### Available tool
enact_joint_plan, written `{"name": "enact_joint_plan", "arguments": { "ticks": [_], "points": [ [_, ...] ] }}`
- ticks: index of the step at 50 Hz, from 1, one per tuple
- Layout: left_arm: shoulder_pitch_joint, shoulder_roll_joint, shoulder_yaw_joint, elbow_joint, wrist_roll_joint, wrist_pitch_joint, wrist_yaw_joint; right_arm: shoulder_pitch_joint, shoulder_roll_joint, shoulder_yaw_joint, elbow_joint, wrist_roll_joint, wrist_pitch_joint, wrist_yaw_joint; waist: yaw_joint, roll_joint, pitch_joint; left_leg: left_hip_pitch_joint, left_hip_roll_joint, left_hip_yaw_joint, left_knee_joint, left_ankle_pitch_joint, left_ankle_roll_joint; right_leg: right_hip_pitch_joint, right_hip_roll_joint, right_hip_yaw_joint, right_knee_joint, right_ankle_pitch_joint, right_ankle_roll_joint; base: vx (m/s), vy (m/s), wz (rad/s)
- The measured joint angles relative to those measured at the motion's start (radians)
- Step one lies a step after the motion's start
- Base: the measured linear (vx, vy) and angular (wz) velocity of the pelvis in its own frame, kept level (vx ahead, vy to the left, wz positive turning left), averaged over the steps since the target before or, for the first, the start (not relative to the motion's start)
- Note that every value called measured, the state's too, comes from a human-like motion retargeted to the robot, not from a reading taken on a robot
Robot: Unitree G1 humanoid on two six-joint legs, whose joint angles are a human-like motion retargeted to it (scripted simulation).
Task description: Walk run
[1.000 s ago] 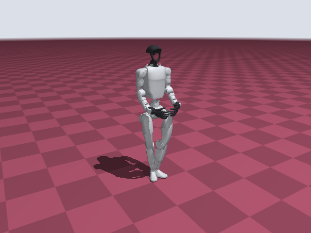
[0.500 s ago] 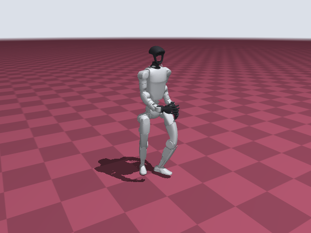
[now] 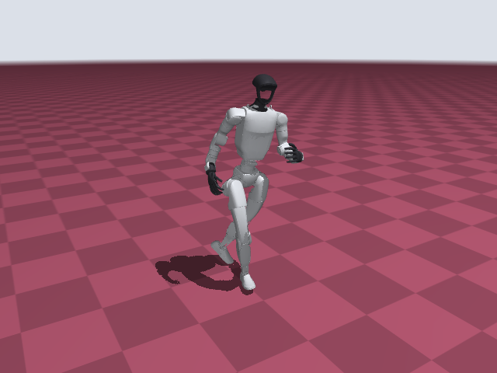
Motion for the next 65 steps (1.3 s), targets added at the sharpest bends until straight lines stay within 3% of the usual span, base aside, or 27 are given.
{"name": "enact_joint_plan", "arguments": {
  "ticks": [2, 5, 10, 13, 15, 17, 18, 20, 22, 25, 28, 30, 33, 35, 38, 40, 42, 45, 47, 49, 53, 55, 58, 59, 60, 62, 65],
  "points": [
    [0.075, -0.017, 0.064, 0.057, 0.065, -0.026, 0.014, -0.126, 0.005, 0.061, -0.041, -0.042, 0.023, -0.005, -0.029, -0.032, 0.024, 0.014, -0.024, 0.03, 0.131, 0.069, 0.038, 0.043, -0.034, 0.022, -0.093, 0.015, -0.009, 1.19, -0.12, -0.52],
    [0.176, -0.102, 0.176, 0.259, 0.215, -0.069, -0.004, -0.395, 0.107, 0.161, -0.008, -0.052, 0.103, 0.019, -0.001, -0.082, 0.039, -0.045, -0.022, 0.172, 0.472, -0.043, 0.1, 0.117, -0.087, 0.082, 0.001, -0.077, -0.076, 1.56, -0.11, -0.93],
    [0.452, -0.244, 0.205, 0.553, 0.151, -0.109, -0.09, -0.642, 0.27, 0.341, -0.141, 0.367, 0.451, 0.395, 0.293, -0.154, 0.015, -0.401, 0.013, 0.099, 0.845, -0.237, 0.143, 0.363, -0.081, 0.144, -0.142, -0.116, 0.015, 2.02, -0.05, -0.5],
    [0.618, -0.218, 0.275, 0.487, 0.029, -0.137, -0.104, -0.678, 0.211, 0.416, -0.339, 0.23, 0.532, 0.447, 0.441, -0.156, 0.029, -0.55, 0.021, 0.046, 0.645, -0.297, 0.144, 0.62, 0.046, 0.091, -0.457, 0.23, 0.061, 1.66, -0.09, -0.71],
    [0.701, -0.187, 0.314, 0.437, 0.013, -0.166, -0.096, -0.665, 0.187, 0.37, -0.387, 0.118, 0.517, 0.395, 0.54, -0.187, 0.038, -0.592, -0.036, 0.005, 0.389, -0.316, 0.157, 0.715, 0.054, 0.071, -0.541, 0.594, 0.131, 1.59, -0.17, -0.61],
    [0.709, -0.154, 0.314, 0.403, -0.003, -0.19, -0.067, -0.638, 0.178, 0.337, -0.358, 0.085, 0.466, 0.327, 0.646, -0.206, 0.047, -0.594, -0.063, -0.053, 0.14, -0.342, 0.125, 0.79, 0.034, -0.009, -0.539, 0.754, 0.166, 1.8, -0.18, -0.88],
    [0.687, -0.148, 0.299, 0.388, 0.001, -0.196, -0.05, -0.622, 0.181, 0.329, -0.329, 0.072, 0.457, 0.319, 0.67, -0.206, 0.059, -0.589, -0.058, -0.074, 0.047, -0.329, 0.069, 0.819, 0.038, 0.033, -0.507, 0.784, 0.123, 1.51, -0.27, -0.18],
    [0.6, -0.138, 0.246, 0.37, 0.047, -0.203, -0.008, -0.596, 0.188, 0.291, -0.245, 0.038, 0.466, 0.333, 0.658, -0.175, 0.073, -0.576, -0.014, -0.057, -0.025, -0.346, 0.011, 0.872, 0.069, -0.027, -0.397, 0.761, 0.071, 1.7, -0.28, 0.92],
    [0.487, -0.116, 0.185, 0.365, 0.114, -0.213, 0.028, -0.558, 0.192, 0.228, -0.164, 0.004, 0.446, 0.298, 0.604, -0.092, 0.087, -0.55, 0.002, -0.109, 0.044, -0.299, 0.16, 0.872, 0.138, -0.068, -0.172, 0.753, 0.035, 1.59, -0.29, 1.76],
    [0.32, -0.047, 0.141, 0.395, 0.2, -0.225, 0.09, -0.452, 0.21, 0.17, -0.042, -0.089, 0.366, 0.196, 0.477, -0.045, 0.121, -0.549, 0.052, -0.24, 0.359, -0.562, 0.193, 0.665, 0.164, 0.029, 0.425, 0.608, 0.022, 2.14, -0.6, 0.95],
    [0.216, -0.109, 0.04, 0.455, 0.079, -0.183, 0.019, -0.267, 0.177, 0.163, 0.044, -0.096, 0.357, 0.186, 0.269, -0.036, 0.025, -0.416, 0.039, -0.232, 0.32, -0.659, 0.174, 0.284, 0.11, 0.076, 0.813, 0.463, 0.08, 2.18, -0.4, 0.87],
    [0.151, -0.086, 0.005, 0.357, 0.022, -0.151, -0.014, -0.18, 0.117, 0.13, 0.017, -0.063, 0.328, 0.248, 0.117, -0.036, -0.073, -0.358, -0.04, -0.211, 0.172, -0.584, 0.156, 0.022, 0.009, 0.11, 0.841, 0.358, 0.077, 1.82, -0.49, 0.9],
    [0.11, -0.008, -0.022, 0.175, 0.054, -0.117, -0.007, -0.07, 0.027, 0.036, -0.078, -0.044, 0.226, 0.238, -0.002, 0.021, -0.076, -0.155, -0.05, -0.179, 0.013, -0.222, 0.068, -0.111, -0.194, -0.036, 0.611, 0.236, -0.078, 1.9, -0.45, 0.84],
    [0.112, -0.038, -0.051, 0.131, 0.068, -0.098, 0.012, -0.022, -0.001, 0.005, -0.119, -0.013, 0.144, 0.207, -0.049, 0.057, -0.065, -0.053, -0.001, -0.094, -0.047, 0.104, 0.0, -0.114, -0.203, -0.148, 0.309, 0.179, -0.126, 1.77, -0.48, 0.47],
    [0.14, -0.079, -0.054, 0.163, 0.048, -0.075, 0.002, -0.07, -0.039, 0.043, -0.17, 0.042, 0.082, 0.183, -0.095, 0.0, -0.031, 0.064, -0.053, -0.051, 0.017, 0.247, 0.035, -0.067, -0.067, 0.046, -0.14, 0.133, -0.015, 1.91, -0.65, -0.1],
    [0.162, -0.075, -0.036, 0.203, 0.074, -0.078, 0.001, -0.216, -0.009, 0.096, -0.163, 0.035, 0.109, 0.19, -0.091, -0.091, -0.039, 0.08, -0.095, 0.096, 0.157, 0.184, 0.102, -0.055, -0.104, 0.135, -0.21, 0.162, -0.015, 1.85, -0.59, -0.96],
    [0.205, -0.064, -0.001, 0.259, 0.132, -0.097, 0.009, -0.377, 0.053, 0.14, -0.141, 0.033, 0.123, 0.227, -0.056, -0.149, -0.028, 0.05, -0.056, 0.233, 0.412, 0.097, 0.185, -0.017, -0.13, 0.183, -0.069, 0.053, -0.114, 1.96, -0.4, -0.83],
    [0.304, -0.126, 0.122, 0.432, 0.268, -0.145, -0.038, -0.547, 0.121, 0.259, -0.137, 0.022, 0.174, 0.228, 0.058, -0.202, 0.024, -0.122, -0.053, 0.196, 0.762, -0.025, 0.23, 0.126, -0.196, 0.243, 0.1, -0.127, -0.056, 2.39, -0.26, -0.2],
    [0.412, -0.168, 0.135, 0.517, 0.259, -0.177, -0.051, -0.598, 0.148, 0.321, -0.16, 0.029, 0.227, 0.195, 0.222, -0.211, -0.01, -0.327, -0.058, 0.155, 0.797, -0.119, 0.203, 0.274, -0.146, 0.247, -0.041, -0.109, -0.003, 2.84, -0.39, -0.29],
    [0.513, -0.154, 0.155, 0.546, 0.226, -0.273, -0.022, -0.626, 0.155, 0.337, -0.219, 0.061, 0.303, 0.201, 0.365, -0.162, -0.031, -0.509, -0.01, 0.075, 0.727, -0.214, 0.176, 0.491, -0.017, 0.142, -0.285, 0.094, 0.024, 2.4, -0.34, -0.61],
    [0.666, 0.008, 0.225, 0.431, 0.222, -0.389, 0.141, -0.603, 0.186, 0.37, -0.366, 0.058, 0.418, 0.295, 0.521, -0.156, 0.032, -0.601, -0.013, 0.012, 0.237, -0.249, 0.122, 0.788, 0.087, 0.103, -0.497, 0.742, 0.077, 2.12, -0.45, -0.86],
    [0.649, 0.04, 0.229, 0.406, 0.239, -0.364, 0.187, -0.608, 0.177, 0.389, -0.39, 0.064, 0.404, 0.304, 0.537, -0.144, 0.058, -0.618, -0.045, -0.188, 0.03, -0.279, 0.091, 0.855, 0.127, 0.121, -0.444, 0.828, 0.046, 1.9, -0.5, -0.14],
    [0.498, 0.028, 0.183, 0.429, 0.27, -0.316, 0.217, -0.581, 0.162, 0.355, -0.322, -0.02, 0.384, 0.263, 0.503, -0.065, 0.09, -0.623, 0.023, -0.241, -0.015, -0.237, 0.079, 0.856, 0.193, 0.013, -0.201, 0.761, 0.004, 2.14, -0.44, 0.67],
    [0.434, 0.023, 0.155, 0.439, 0.268, -0.306, 0.224, -0.56, 0.158, 0.32, -0.294, -0.052, 0.365, 0.234, 0.494, -0.043, 0.109, -0.63, 0.048, -0.232, 0.114, -0.312, 0.154, 0.807, 0.174, -0.017, -0.029, 0.728, -0.011, 1.94, -0.39, 0.58],
    [0.368, 0.016, 0.123, 0.448, 0.262, -0.299, 0.229, -0.535, 0.154, 0.276, -0.266, -0.085, 0.339, 0.201, 0.481, -0.03, 0.128, -0.644, 0.07, -0.213, 0.298, -0.451, 0.264, 0.739, 0.133, -0.05, 0.172, 0.693, -0.029, 2.16, -0.37, 0.17],
    [0.247, -0.056, 0.068, 0.528, 0.183, -0.283, 0.266, -0.413, 0.183, 0.22, -0.215, -0.14, 0.217, 0.019, 0.439, 0.0, 0.133, -0.622, 0.112, -0.294, 0.439, -0.546, 0.233, 0.567, 0.05, -0.073, 0.562, 0.542, -0.134, 2.56, -0.26, -0.37],
    [0.124, -0.248, 0.012, 0.648, 0.03, -0.209, 0.258, -0.183, 0.137, 0.219, -0.215, -0.083, 0.035, -0.052, 0.248, -0.013, 0.002, -0.442, 0.01, -0.173, 0.336, -0.638, 0.24, 0.146, -0.146, -0.019, 0.873, 0.4, -0.12, 2.23, 0.05, -0.02]
  ]
}}
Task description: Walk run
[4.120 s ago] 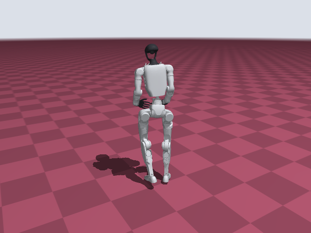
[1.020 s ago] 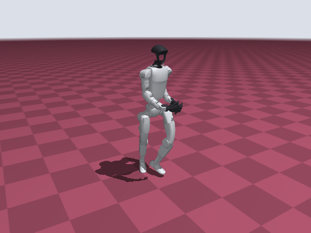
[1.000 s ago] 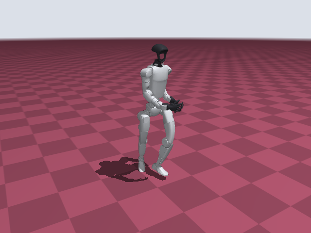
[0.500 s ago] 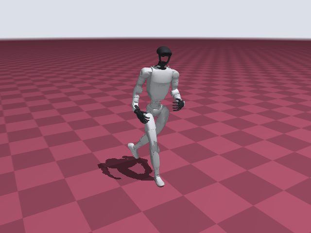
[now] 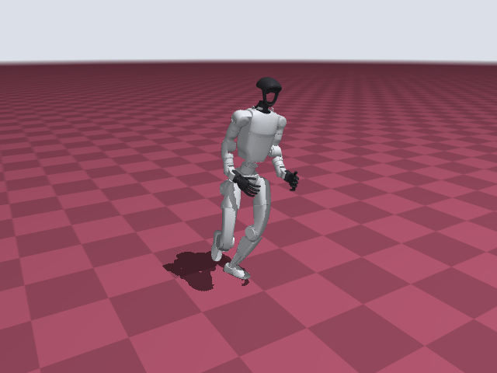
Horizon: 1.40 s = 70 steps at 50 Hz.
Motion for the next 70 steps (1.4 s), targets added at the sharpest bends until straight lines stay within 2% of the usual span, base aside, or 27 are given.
{"name": "enact_joint_plan", "arguments": {
  "ticks": [2, 5, 7, 10, 12, 13, 15, 18, 22, 25, 28, 31, 34, 37, 40, 43, 46, 48, 51, 53, 55, 58, 60, 63, 65, 67, 70],
  "points": [
    [-0.027, 0.033, -0.012, -0.099, 0.004, 0.051, -0.028, 0.088, -0.098, -0.057, -0.044, -0.025, -0.034, 0.038, -0.131, 0.004, -0.039, 0.178, -0.09, 0.034, -0.203, 0.217, -0.069, -0.199, -0.05, 0.018, -0.075, -0.054, 0.029, 2.68, -0.31, 0.89],
    [-0.018, 0.138, -0.025, -0.257, 0.063, 0.085, -0.047, 0.206, -0.203, -0.145, -0.096, -0.094, -0.062, -0.008, -0.281, 0.086, -0.041, 0.402, -0.048, 0.057, -0.334, 0.725, -0.207, -0.292, -0.001, -0.052, -0.477, -0.108, 0.047, 2.42, -0.44, 1.41],
    [0.009, 0.177, -0.035, -0.363, 0.07, 0.132, -0.086, 0.221, -0.215, -0.169, -0.126, -0.073, -0.102, -0.03, -0.352, 0.082, -0.035, 0.49, -0.056, 0.099, -0.317, 0.854, -0.178, -0.275, 0.055, -0.009, -0.82, -0.165, 0.071, 2.26, -0.52, 0.85],
    [0.064, 0.213, 0.002, -0.457, 0.045, 0.199, -0.15, 0.072, -0.17, -0.109, -0.112, 0.007, -0.123, -0.028, -0.374, -0.013, -0.033, 0.574, -0.099, 0.362, -0.212, 0.789, -0.1, -0.239, 0.08, 0.136, -1.074, -0.274, 0.053, 2.04, -0.53, -0.48],
    [0.111, 0.157, 0.044, -0.387, 0.082, 0.163, -0.146, -0.08, -0.13, -0.036, -0.086, -0.01, -0.102, 0.023, -0.343, -0.079, -0.011, 0.588, -0.102, 0.445, -0.048, 0.695, -0.061, -0.169, 0.065, 0.237, -1.044, -0.217, 0.019, 2.55, -0.48, -0.82],
    [0.132, 0.123, 0.082, -0.323, 0.114, 0.122, -0.15, -0.165, -0.117, 0.008, -0.071, -0.019, -0.085, 0.053, -0.294, -0.097, 0.0, 0.542, -0.106, 0.447, 0.08, 0.651, -0.04, -0.155, 0.119, 0.359, -0.932, -0.323, -0.044, 2.88, -0.32, -1.03],
    [0.175, 0.073, 0.13, -0.13, 0.204, 0.007, -0.12, -0.298, -0.071, 0.121, -0.076, -0.039, -0.05, 0.107, -0.182, -0.108, 0.016, 0.393, -0.118, 0.406, 0.315, 0.549, 0.016, -0.093, 0.034, 0.387, -0.773, -0.393, 0.022, 3.16, -0.23, -0.61],
    [0.27, 0.157, 0.098, 0.009, 0.292, -0.107, -0.117, -0.406, -0.033, 0.245, -0.199, -0.025, 0.126, 0.201, 0.043, -0.119, -0.02, 0.088, -0.023, 0.387, 0.425, 0.404, -0.002, 0.17, 0.053, 0.302, -0.923, -0.439, 0.079, 2.83, -0.28, -0.15],
    [0.409, 0.397, 0.122, -0.144, 0.316, -0.126, -0.062, -0.454, -0.043, 0.264, -0.39, -0.031, 0.282, 0.239, 0.25, -0.092, 0.021, -0.141, 0.049, 0.263, 0.088, 0.318, -0.041, 0.588, 0.2, 0.124, -1.282, 0.108, 0.094, 2.34, -0.41, -0.52],
    [0.411, 0.357, 0.154, -0.164, 0.273, -0.09, -0.068, -0.422, -0.014, 0.263, -0.372, 0.012, 0.287, 0.292, 0.362, -0.126, 0.06, -0.193, 0.03, 0.13, -0.267, 0.328, -0.138, 0.717, 0.223, 0.125, -1.285, 0.436, 0.076, 2.06, -0.48, -0.78],
    [0.275, 0.29, 0.137, -0.161, 0.258, -0.044, -0.083, -0.39, 0.013, 0.115, -0.228, -0.066, 0.283, 0.272, 0.366, -0.016, 0.104, -0.189, 0.126, 0.023, -0.306, 0.316, -0.235, 0.739, 0.308, -0.01, -0.936, 0.368, -0.011, 2.11, -0.44, 0.69],
    [0.129, 0.157, 0.11, -0.134, 0.276, 0.014, -0.125, -0.297, 0.013, -0.013, -0.073, -0.215, 0.247, 0.152, 0.311, 0.006, 0.18, -0.156, 0.084, -0.056, -0.019, 0.201, -0.025, 0.563, 0.214, -0.002, -0.299, 0.207, -0.031, 2.54, -0.48, 0.35],
    [0.012, 0.04, 0.03, -0.051, 0.215, 0.094, -0.261, -0.087, -0.038, -0.089, 0.054, -0.286, 0.272, 0.184, 0.088, 0.002, 0.098, -0.014, 0.033, -0.022, 0.043, 0.039, 0.034, 0.182, 0.099, 0.014, 0.138, 0.025, -0.005, 3.28, -0.36, 0.88],
    [-0.059, 0.107, 0.009, -0.149, 0.211, 0.126, -0.366, 0.028, -0.205, -0.164, 0.097, -0.166, 0.255, 0.433, -0.232, 0.034, -0.093, 0.113, -0.115, -0.021, -0.204, 0.18, -0.003, -0.307, -0.034, 0.075, 0.125, -0.096, 0.079, 2.36, -0.51, 1.58],
    [-0.061, 0.293, -0.02, -0.348, 0.265, 0.12, -0.285, 0.102, -0.301, -0.221, 0.034, -0.034, 0.122, 0.409, -0.345, 0.112, -0.064, 0.335, -0.079, 0.02, -0.324, 0.657, -0.114, -0.392, -0.141, -0.061, -0.249, -0.153, -0.054, 1.97, -0.58, 0.82],
    [0.002, 0.246, 0.01, -0.437, 0.232, 0.119, -0.212, 0.077, -0.283, -0.204, -0.059, 0.042, 0.043, 0.345, -0.45, 0.085, -0.048, 0.47, -0.079, 0.115, -0.321, 0.864, -0.15, -0.356, -0.022, 0.031, -0.846, -0.172, 0.03, 2.08, -0.82, 0.64],
    [0.055, 0.209, 0.066, -0.418, 0.221, 0.127, -0.216, -0.095, -0.222, -0.122, -0.073, 0.036, 0.067, 0.337, -0.427, -0.039, -0.044, 0.558, -0.125, 0.348, -0.169, 0.78, -0.076, -0.291, -0.01, 0.17, -1.06, -0.172, 0.061, 2.2, -0.87, -0.92],
    [0.09, 0.207, 0.102, -0.359, 0.277, 0.1, -0.204, -0.224, -0.17, -0.06, -0.051, 0.041, 0.08, 0.335, -0.334, -0.128, -0.03, 0.547, -0.126, 0.458, 0.057, 0.723, -0.021, -0.237, 0.028, 0.277, -0.934, -0.333, -0.084, 2.27, -0.63, -1.64],
    [0.208, 0.129, 0.152, -0.172, 0.403, 0.057, -0.173, -0.348, -0.039, 0.032, 0.011, 0.07, 0.133, 0.347, -0.154, -0.228, -0.014, 0.384, -0.13, 0.47, 0.378, 0.575, 0.055, -0.077, -0.104, 0.286, -0.746, -0.45, 0.016, 3.19, -0.69, -0.83],
    [0.288, 0.069, 0.173, -0.074, 0.374, 0.034, -0.205, -0.402, 0.018, 0.098, -0.009, 0.169, 0.209, 0.394, -0.007, -0.236, -0.009, 0.149, -0.067, 0.425, 0.497, 0.47, 0.055, 0.128, -0.072, 0.211, -0.866, -0.47, 0.072, 2.86, -0.53, -0.03],
    [0.369, 0.047, 0.226, -0.073, 0.303, -0.016, -0.22, -0.441, 0.026, 0.182, -0.098, 0.208, 0.28, 0.395, 0.117, -0.154, 0.002, -0.05, 0.019, 0.326, 0.445, 0.375, 0.022, 0.379, 0.115, 0.094, -1.123, -0.283, 0.096, 2.78, -0.44, -0.35],
    [0.467, 0.084, 0.343, -0.174, 0.251, -0.056, -0.221, -0.48, 0.03, 0.213, -0.236, 0.119, 0.349, 0.423, 0.28, -0.18, 0.038, -0.205, 0.021, 0.288, 0.04, 0.361, -0.072, 0.576, 0.171, 0.129, -1.29, 0.265, 0.147, 2.08, -0.56, -1.52],
    [0.471, 0.139, 0.384, -0.238, 0.245, -0.005, -0.304, -0.5, 0.045, 0.22, -0.308, 0.098, 0.371, 0.407, 0.371, -0.196, 0.063, -0.247, 0.004, 0.154, -0.264, 0.38, -0.157, 0.657, 0.194, 0.124, -1.313, 0.475, 0.167, 2.15, -0.52, -1.23],
    [0.365, 0.196, 0.33, -0.288, 0.219, 0.071, -0.386, -0.463, 0.069, 0.148, -0.325, 0.122, 0.375, 0.423, 0.392, -0.109, 0.051, -0.322, 0.073, 0.012, -0.327, 0.374, -0.185, 0.709, 0.26, -0.061, -1.089, 0.459, 0.045, 2.5, -0.36, 0.61],
    [0.273, 0.2, 0.244, -0.295, 0.215, 0.055, -0.345, -0.399, 0.07, 0.072, -0.297, 0.091, 0.357, 0.427, 0.359, -0.042, 0.086, -0.328, 0.028, -0.078, -0.112, 0.285, 0.03, 0.647, 0.277, -0.059, -0.728, 0.398, 0.044, 2.49, -0.43, 1.38],
    [0.178, 0.199, 0.184, -0.282, 0.232, 0.042, -0.303, -0.289, 0.067, 0.037, -0.236, -0.027, 0.306, 0.362, 0.282, -0.023, 0.108, -0.288, 0.146, -0.033, 0.157, 0.086, 0.028, 0.477, 0.241, -0.026, -0.315, 0.271, 0.05, 3.26, -0.57, 0.16],
    [0.117, 0.17, 0.094, -0.241, 0.231, 0.088, -0.32, -0.053, -0.001, 0.056, -0.12, -0.129, 0.25, 0.311, 0.06, -0.025, 0.014, -0.016, 0.036, 0.025, 0.062, -0.029, 0.034, 0.098, 0.066, 0.032, 0.087, 0.05, 0.043, 2.64, -0.1, -0.02]
  ]
}}
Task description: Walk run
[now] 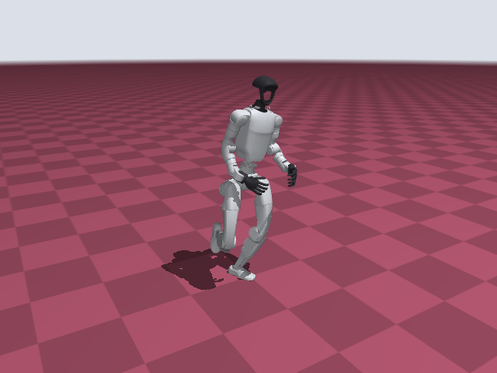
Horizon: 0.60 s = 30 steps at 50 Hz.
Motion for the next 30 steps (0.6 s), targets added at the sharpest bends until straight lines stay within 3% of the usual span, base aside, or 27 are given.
{"name": "enact_joint_plan", "arguments": {
  "ticks": [2, 4, 5, 7, 8, 9, 10, 11, 12, 13, 15, 17, 18, 20, 23, 24, 26, 28, 29, 30],
  "points": [
    [-0.014, -0.029, -0.019, -0.051, 0.006, 0.033, 0.021, 0.082, -0.072, -0.019, -0.008, 0.099, -0.047, 0.061, -0.195, -0.014, -0.085, 0.16, -0.111, 0.059, -0.197, 0.169, -0.054, -0.24, -0.126, 0.012, -0.043, -0.105, -0.013, 2.95, -0.49, 0.92],
    [-0.021, -0.017, -0.053, -0.126, -0.022, 0.023, 0.053, 0.154, -0.111, -0.074, -0.066, 0.186, -0.145, 0.038, -0.335, 0.035, -0.088, 0.342, -0.111, 0.067, -0.318, 0.489, -0.138, -0.334, -0.177, -0.071, -0.259, -0.164, -0.039, 2.27, -0.46, 1.3],
    [-0.02, -0.01, -0.064, -0.162, -0.041, 0.013, 0.066, 0.189, -0.117, -0.102, -0.099, 0.222, -0.195, 0.014, -0.388, 0.064, -0.083, 0.418, -0.092, 0.08, -0.356, 0.686, -0.175, -0.361, -0.175, -0.115, -0.407, -0.182, -0.052, 2.3, -0.57, 1.3],
    [-0.027, -0.016, -0.077, -0.225, -0.071, 0.019, 0.079, 0.213, -0.104, -0.152, -0.138, 0.268, -0.245, -0.047, -0.467, 0.072, -0.075, 0.534, -0.069, 0.141, -0.402, 0.944, -0.185, -0.359, -0.092, -0.098, -0.821, -0.206, -0.018, 2.51, -0.72, 1.13],
    [-0.033, -0.009, -0.074, -0.262, -0.081, 0.04, 0.072, 0.187, -0.092, -0.162, -0.14, 0.29, -0.251, -0.057, -0.49, 0.059, -0.067, 0.582, -0.084, 0.187, -0.4, 1.022, -0.175, -0.349, -0.057, -0.046, -0.999, -0.204, 0.014, 2.43, -0.79, 0.34],
    [-0.036, -0.01, -0.048, -0.276, -0.073, 0.06, 0.054, 0.127, -0.065, -0.156, -0.112, 0.313, -0.241, -0.047, -0.491, 0.036, -0.066, 0.622, -0.097, 0.261, -0.391, 1.035, -0.182, -0.348, -0.024, 0.022, -1.104, -0.209, 0.021, 2.52, -0.88, -0.38],
    [-0.037, -0.016, -0.011, -0.279, -0.055, 0.079, 0.03, 0.049, -0.029, -0.142, -0.069, 0.336, -0.223, -0.026, -0.481, 0.007, -0.067, 0.658, -0.108, 0.349, -0.379, 1.017, -0.199, -0.351, 0.007, 0.1, -1.172, -0.217, 0.015, 2.71, -0.97, -0.9],
    [-0.026, -0.035, 0.013, -0.239, -0.019, 0.079, 0.028, -0.041, 0.006, -0.115, -0.004, 0.35, -0.206, 0.015, -0.456, -0.039, -0.059, 0.692, -0.12, 0.412, -0.328, 0.93, -0.179, -0.318, -0.014, 0.122, -1.17, -0.137, -0.006, 2.7, -0.89, -1.24],
    [-0.011, -0.06, 0.037, -0.188, 0.02, 0.074, 0.028, -0.129, 0.032, -0.085, 0.057, 0.36, -0.19, 0.058, -0.417, -0.082, -0.052, 0.707, -0.129, 0.462, -0.252, 0.841, -0.15, -0.284, -0.018, 0.16, -1.126, -0.137, -0.035, 2.55, -0.66, -1.68],
    [0.01, -0.099, 0.064, -0.112, 0.063, 0.058, 0.032, -0.213, 0.043, -0.049, 0.113, 0.363, -0.18, 0.102, -0.352, -0.118, -0.048, 0.684, -0.133, 0.485, -0.13, 0.744, -0.101, -0.251, 0.014, 0.23, -0.998, -0.295, -0.082, 2.79, -0.5, -1.57],
    [0.082, -0.15, 0.107, 0.064, 0.104, 0.011, 0.045, -0.37, 0.063, 0.099, 0.203, 0.352, -0.15, 0.093, -0.274, -0.146, -0.025, 0.559, -0.137, 0.427, 0.148, 0.572, 0.017, -0.161, -0.052, 0.329, -0.853, -0.392, -0.007, 3.34, -0.46, -0.63],
    [0.199, -0.134, 0.076, 0.162, 0.05, 0.002, 0.004, -0.407, 0.063, 0.188, 0.178, 0.373, -0.078, 0.112, -0.142, -0.151, -0.064, 0.313, -0.048, 0.34, 0.387, 0.438, 0.021, 0.056, -0.028, 0.251, -0.945, -0.467, 0.023, 3.11, -0.45, 0.21],
    [0.234, -0.117, 0.084, 0.174, 0.025, -0.009, -0.016, -0.438, 0.054, 0.215, 0.13, 0.394, -0.044, 0.127, -0.076, -0.131, -0.091, 0.156, -0.007, 0.305, 0.434, 0.371, 0.017, 0.14, 0.015, 0.201, -1.049, -0.43, 0.049, 2.84, -0.41, 0.19],
    [0.3, -0.071, 0.141, 0.151, -0.023, -0.057, -0.029, -0.464, 0.04, 0.243, 0.002, 0.356, 0.019, 0.107, 0.044, -0.102, -0.076, -0.034, 0.007, 0.211, 0.343, 0.319, -0.016, 0.371, 0.12, 0.036, -1.283, -0.193, 0.077, 2.7, -0.52, -0.42],
    [0.381, -0.016, 0.23, 0.09, -0.08, -0.12, 0.038, -0.463, 0.059, 0.214, -0.147, 0.283, 0.096, 0.106, 0.189, -0.176, -0.012, -0.168, 0.018, 0.236, -0.039, 0.306, -0.085, 0.554, 0.133, 0.031, -1.412, 0.296, 0.124, 1.9, -0.74, -1.2],
    [0.375, 0.003, 0.242, 0.07, -0.08, -0.138, 0.061, -0.464, 0.066, 0.208, -0.178, 0.296, 0.106, 0.109, 0.233, -0.184, 0.003, -0.197, 0.022, 0.194, -0.172, 0.313, -0.111, 0.587, 0.155, 0.05, -1.399, 0.365, 0.11, 2.09, -0.76, -1.26],
    [0.309, 0.068, 0.239, 0.041, -0.058, -0.153, 0.095, -0.447, 0.077, 0.163, -0.196, 0.313, 0.129, 0.135, 0.285, -0.154, 0.02, -0.248, 0.035, 0.067, -0.352, 0.32, -0.168, 0.619, 0.224, 0.051, -1.283, 0.364, 0.065, 2.43, -0.63, -0.37],
    [0.191, 0.163, 0.205, 0.035, -0.021, -0.113, 0.079, -0.399, 0.083, 0.066, -0.153, 0.281, 0.161, 0.16, 0.297, -0.065, 0.051, -0.252, 0.093, 0.023, -0.372, 0.322, -0.234, 0.614, 0.298, 0.003, -1.042, 0.292, 0.034, 2.05, -0.41, 0.87],
    [0.127, 0.199, 0.185, 0.035, -0.018, -0.084, 0.054, -0.366, 0.087, 0.021, -0.116, 0.267, 0.165, 0.164, 0.284, -0.025, 0.073, -0.233, 0.092, 0.017, -0.298, 0.318, -0.162, 0.575, 0.315, -0.004, -0.857, 0.252, 0.032, 1.59, -0.32, 1.07],
    [0.063, 0.227, 0.165, 0.035, -0.024, -0.053, 0.026, -0.331, 0.092, -0.02, -0.075, 0.258, 0.162, 0.165, 0.261, 0.01, 0.097, -0.208, 0.072, 0.012, -0.193, 0.309, -0.035, 0.52, 0.321, -0.005, -0.649, 0.212, 0.036, 2.15, -0.35, 0.7]
  ]
}}
